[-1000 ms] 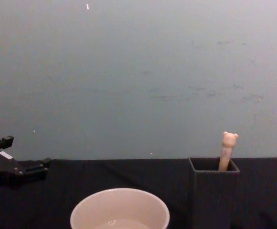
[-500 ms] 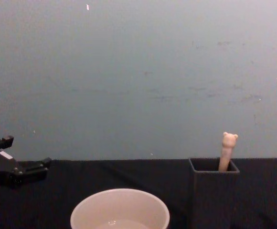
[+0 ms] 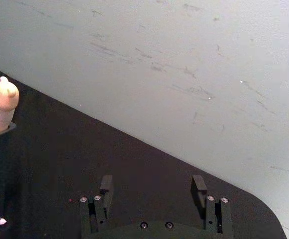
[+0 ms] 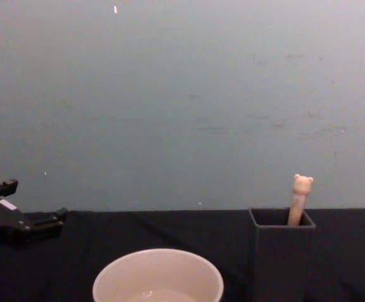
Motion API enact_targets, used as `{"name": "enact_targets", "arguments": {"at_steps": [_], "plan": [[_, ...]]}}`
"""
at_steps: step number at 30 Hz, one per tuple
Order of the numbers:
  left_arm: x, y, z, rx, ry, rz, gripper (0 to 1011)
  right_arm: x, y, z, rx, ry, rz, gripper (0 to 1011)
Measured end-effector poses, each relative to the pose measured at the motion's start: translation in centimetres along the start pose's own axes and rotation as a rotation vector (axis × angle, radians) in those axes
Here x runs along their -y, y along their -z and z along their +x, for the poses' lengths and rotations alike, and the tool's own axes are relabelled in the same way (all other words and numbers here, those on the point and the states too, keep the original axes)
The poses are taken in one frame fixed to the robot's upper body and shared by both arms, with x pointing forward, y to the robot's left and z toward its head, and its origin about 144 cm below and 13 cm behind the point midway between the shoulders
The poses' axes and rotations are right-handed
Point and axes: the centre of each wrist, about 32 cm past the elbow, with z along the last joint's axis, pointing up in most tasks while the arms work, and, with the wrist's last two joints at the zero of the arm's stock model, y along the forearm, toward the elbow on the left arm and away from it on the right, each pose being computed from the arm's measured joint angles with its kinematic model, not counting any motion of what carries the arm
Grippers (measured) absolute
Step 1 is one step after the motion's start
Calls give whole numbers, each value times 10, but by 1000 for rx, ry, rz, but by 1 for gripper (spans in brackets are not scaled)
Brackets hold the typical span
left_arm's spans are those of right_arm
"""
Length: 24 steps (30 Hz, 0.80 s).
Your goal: Pick up the stirring spoon with one hand, stir inside the cup, then place it back in its original position.
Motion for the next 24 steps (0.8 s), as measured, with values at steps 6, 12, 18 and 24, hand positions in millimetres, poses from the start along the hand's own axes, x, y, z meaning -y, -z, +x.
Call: {"name": "enact_targets", "arguments": {"at_steps": [6, 12, 18, 24], "plan": [[0, 0, 0, 0, 0, 0, 1001, 0, 0, 0, 0, 0, 0, 1000], [0, 0, 0, 0, 0, 0, 1001, 0, 0, 0, 0, 0, 0, 1000], [0, 0, 0, 0, 0, 0, 1001, 0, 0, 0, 0, 0, 0, 1000], [0, 0, 0, 0, 0, 0, 1001, 1, 0, 1, -11, -7, 10, 1000]]}}
